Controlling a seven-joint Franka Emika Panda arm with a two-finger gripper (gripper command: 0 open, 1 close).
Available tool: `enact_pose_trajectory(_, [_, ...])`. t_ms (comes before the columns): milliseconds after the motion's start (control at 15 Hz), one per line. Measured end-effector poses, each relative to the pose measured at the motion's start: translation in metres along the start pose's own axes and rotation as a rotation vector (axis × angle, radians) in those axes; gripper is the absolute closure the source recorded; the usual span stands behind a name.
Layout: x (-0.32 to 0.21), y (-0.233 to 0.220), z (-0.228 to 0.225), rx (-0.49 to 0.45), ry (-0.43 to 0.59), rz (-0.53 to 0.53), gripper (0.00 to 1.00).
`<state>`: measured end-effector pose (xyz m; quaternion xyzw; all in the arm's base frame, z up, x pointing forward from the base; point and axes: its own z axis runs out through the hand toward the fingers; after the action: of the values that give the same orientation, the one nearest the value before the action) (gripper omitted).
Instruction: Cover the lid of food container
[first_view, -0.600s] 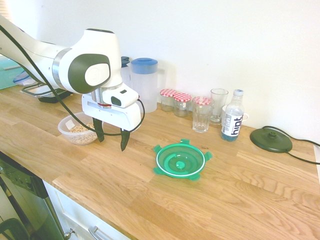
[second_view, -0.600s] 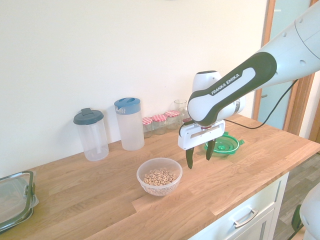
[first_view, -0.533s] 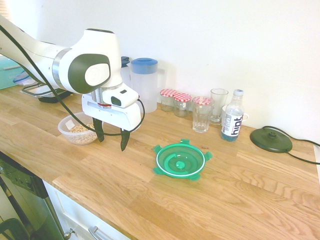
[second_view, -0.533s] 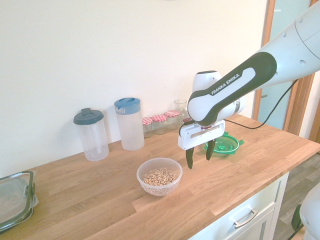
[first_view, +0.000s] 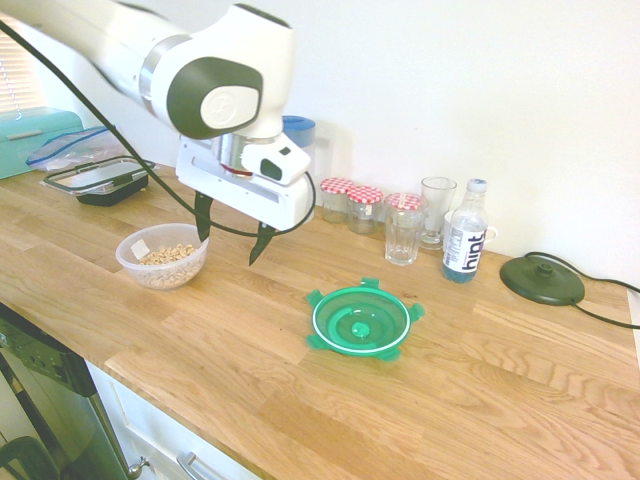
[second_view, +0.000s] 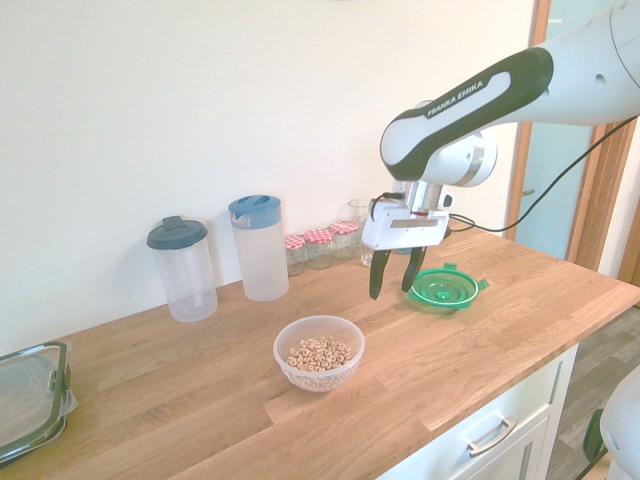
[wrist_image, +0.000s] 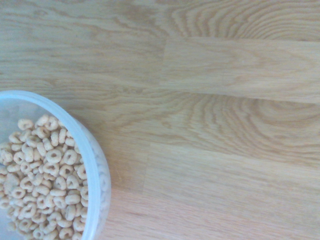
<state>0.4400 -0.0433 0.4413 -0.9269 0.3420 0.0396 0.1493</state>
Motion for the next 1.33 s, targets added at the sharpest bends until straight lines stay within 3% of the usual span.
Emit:
enact_pose_trajectory(267, [0.065,0.053,-0.030,0.072,-0.111,0.007,0.00])
enact_pose_trajectory(667, [0.153,0.146,-0.023,0.153,-0.211,0.085,0.00])
enact_pose_trajectory(1333, [0.247,0.232,-0.024,0.229,-0.241,0.095,0.00])
